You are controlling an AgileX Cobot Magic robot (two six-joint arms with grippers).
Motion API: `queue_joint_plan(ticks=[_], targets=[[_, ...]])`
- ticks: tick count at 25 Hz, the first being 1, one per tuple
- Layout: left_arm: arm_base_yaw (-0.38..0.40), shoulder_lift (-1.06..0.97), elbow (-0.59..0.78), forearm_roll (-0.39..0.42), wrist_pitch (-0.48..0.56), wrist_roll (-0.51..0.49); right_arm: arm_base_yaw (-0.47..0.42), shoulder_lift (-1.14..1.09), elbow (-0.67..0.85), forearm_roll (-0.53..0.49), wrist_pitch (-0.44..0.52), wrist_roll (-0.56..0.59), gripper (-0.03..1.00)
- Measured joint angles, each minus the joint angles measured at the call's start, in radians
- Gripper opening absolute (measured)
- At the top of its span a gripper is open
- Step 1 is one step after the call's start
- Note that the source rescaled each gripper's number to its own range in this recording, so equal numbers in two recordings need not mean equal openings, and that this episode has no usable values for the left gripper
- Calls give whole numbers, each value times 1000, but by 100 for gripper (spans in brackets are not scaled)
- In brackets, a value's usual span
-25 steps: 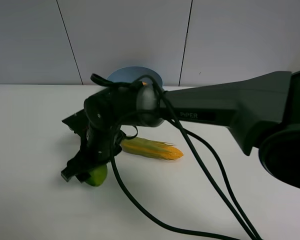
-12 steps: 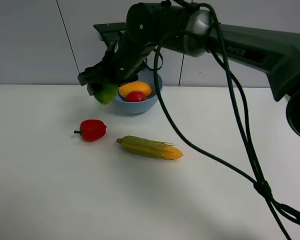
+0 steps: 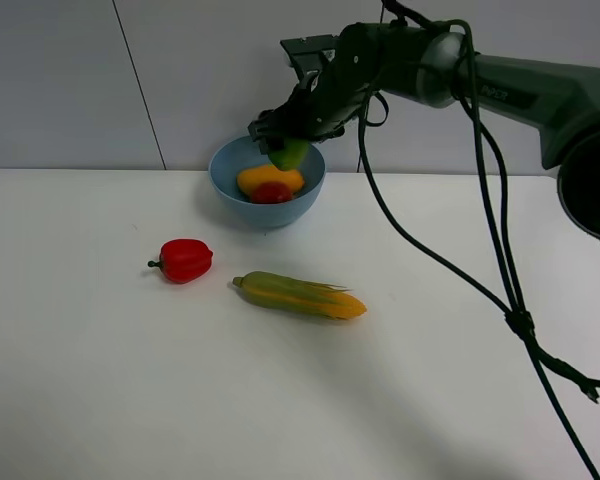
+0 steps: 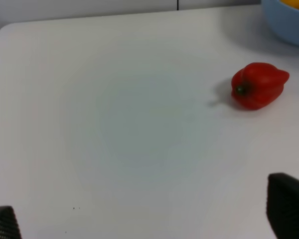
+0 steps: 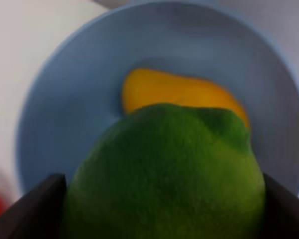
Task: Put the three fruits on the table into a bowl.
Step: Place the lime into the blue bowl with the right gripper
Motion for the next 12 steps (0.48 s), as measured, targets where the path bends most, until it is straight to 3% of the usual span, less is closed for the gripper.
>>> queue_joint_plan(ticks=[3, 8, 12], targets=[[0, 0, 0, 0, 0, 0, 0, 26, 0, -1, -80, -26, 25], [0, 0, 0, 0, 0, 0, 0, 32, -1, -2, -197, -37, 62], [0, 0, 0, 0, 0, 0, 0, 33, -2, -1, -200, -37, 68]])
